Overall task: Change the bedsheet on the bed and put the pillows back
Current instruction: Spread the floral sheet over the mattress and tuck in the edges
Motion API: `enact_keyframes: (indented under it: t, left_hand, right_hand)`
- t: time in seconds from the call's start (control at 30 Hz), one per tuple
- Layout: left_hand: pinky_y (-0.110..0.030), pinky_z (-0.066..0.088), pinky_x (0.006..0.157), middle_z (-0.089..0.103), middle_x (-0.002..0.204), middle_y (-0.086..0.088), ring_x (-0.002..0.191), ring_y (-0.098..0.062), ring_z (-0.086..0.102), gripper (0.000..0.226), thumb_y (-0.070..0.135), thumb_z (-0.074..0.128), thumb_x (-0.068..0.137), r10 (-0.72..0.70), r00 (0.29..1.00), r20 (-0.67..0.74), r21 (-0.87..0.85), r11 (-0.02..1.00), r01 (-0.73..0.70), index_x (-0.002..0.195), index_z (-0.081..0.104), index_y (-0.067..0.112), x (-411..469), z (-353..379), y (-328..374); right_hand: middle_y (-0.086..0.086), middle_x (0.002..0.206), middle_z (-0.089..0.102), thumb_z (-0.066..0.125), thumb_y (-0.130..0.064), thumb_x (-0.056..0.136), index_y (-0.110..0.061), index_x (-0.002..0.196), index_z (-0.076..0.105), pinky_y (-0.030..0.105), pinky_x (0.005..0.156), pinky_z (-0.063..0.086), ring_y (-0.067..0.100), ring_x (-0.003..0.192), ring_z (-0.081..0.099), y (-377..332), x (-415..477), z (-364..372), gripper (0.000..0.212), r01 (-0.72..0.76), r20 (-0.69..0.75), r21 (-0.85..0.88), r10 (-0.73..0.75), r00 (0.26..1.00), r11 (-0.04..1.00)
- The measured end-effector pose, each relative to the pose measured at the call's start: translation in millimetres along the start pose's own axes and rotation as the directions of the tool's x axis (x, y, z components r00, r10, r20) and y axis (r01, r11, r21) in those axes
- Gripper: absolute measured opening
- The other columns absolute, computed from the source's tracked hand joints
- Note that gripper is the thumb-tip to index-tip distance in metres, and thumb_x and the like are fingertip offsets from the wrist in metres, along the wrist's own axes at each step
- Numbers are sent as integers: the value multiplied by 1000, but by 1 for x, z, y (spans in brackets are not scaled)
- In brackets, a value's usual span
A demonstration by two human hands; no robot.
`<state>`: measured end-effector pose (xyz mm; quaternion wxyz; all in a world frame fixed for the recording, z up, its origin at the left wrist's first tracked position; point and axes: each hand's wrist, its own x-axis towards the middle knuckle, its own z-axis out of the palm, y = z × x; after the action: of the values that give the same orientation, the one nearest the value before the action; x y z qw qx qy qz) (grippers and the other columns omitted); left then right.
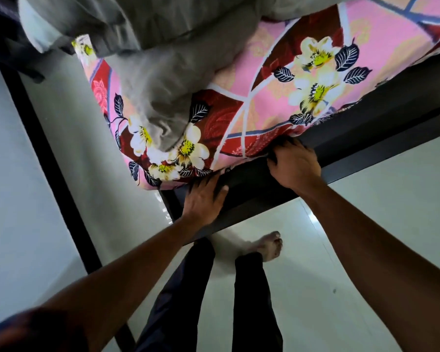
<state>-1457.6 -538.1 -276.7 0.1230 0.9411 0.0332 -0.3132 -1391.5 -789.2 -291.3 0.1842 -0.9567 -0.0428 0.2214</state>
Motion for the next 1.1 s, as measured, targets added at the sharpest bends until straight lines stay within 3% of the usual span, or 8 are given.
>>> enact_keyframes:
  t: [0.13, 0.23, 0.3, 0.47, 0.67, 0.83, 0.97, 1.1]
  left_hand:
    - [-51, 32, 114, 37, 155, -12, 139, -37, 36, 72, 66, 22, 92, -48, 996, 76, 6, 999, 48, 154, 28, 30, 22, 12, 11]
    - [-56, 14, 120, 17, 163, -15, 147, -40, 16, 66, 63, 27, 99, -78, 990, 117, 61, 996, 71, 157, 14, 35, 24, 23, 30]
    - [-56, 10, 120, 17, 163, -16, 148, -40, 13, 64, 61, 29, 100, -163, 981, 109, -19, 986, 166, 157, 19, 33, 29, 20, 46]
    - [-55, 18, 120, 31, 160, -11, 147, -35, 24, 69, 62, 32, 95, -158, 987, 18, -137, 978, 159, 153, 29, 26, 21, 22, 48]
    - [-52, 18, 120, 29, 161, -4, 147, -27, 26, 74, 65, 18, 93, 57, 997, 56, -7, 998, -57, 156, 22, 27, 16, 22, 30]
    - [-55, 17, 119, 28, 161, -6, 147, -32, 26, 61, 61, 23, 101, -119, 977, 177, -57, 990, 131, 154, 26, 30, 46, 14, 55]
    - [-53, 10, 121, 24, 162, -10, 150, -33, 17, 59, 54, 25, 104, -234, 968, 90, -202, 947, 248, 155, 27, 25, 48, 22, 79]
    - [-54, 11, 121, 27, 161, -11, 149, -33, 18, 54, 45, 32, 105, -268, 962, 55, -275, 922, 273, 153, 32, 21, 45, 24, 83]
  right_hand:
    - [3, 117, 67, 54, -36, 94, -18, 111, 65, 41, 85, 52, 26, 113, 59, -12, -21, 14, 28, 49, -141, -3, -49, 989, 999]
    - [5, 136, 59, 53, -45, 94, -18, 127, 60, 48, 106, 41, 29, 132, 47, -22, -10, 21, 43, 104, -9, -49, -105, 994, 993]
    - [5, 151, 46, 50, -51, 95, -21, 143, 47, 54, 119, 24, 30, 145, 31, -27, 4, 27, 57, 118, 134, -60, -109, 985, 991]
    - [-2, 165, 21, 41, -58, 97, -31, 158, 17, 64, 121, 5, 26, 154, 10, -25, 20, 39, 71, 115, 247, -117, -84, 965, 986]
    - [1, 159, 37, 51, -50, 94, -28, 151, 35, 65, 119, 14, 29, 149, 24, -28, 14, 36, 63, 117, 149, -91, -103, 983, 989]
    - [8, 129, 64, 62, -33, 91, -17, 120, 64, 53, 113, 34, 31, 129, 50, -32, 5, 30, 34, 104, -46, 52, -101, 994, 993]
    - [10, 118, 70, 60, -24, 92, -14, 112, 69, 50, 97, 50, 34, 115, 61, -30, -15, 34, 24, 186, -141, 65, -175, 974, 980]
    - [3, 156, 41, 45, -32, 97, -24, 149, 42, 54, 123, 16, 28, 147, 30, -29, 0, 34, 53, 196, 152, -28, -189, 970, 980]
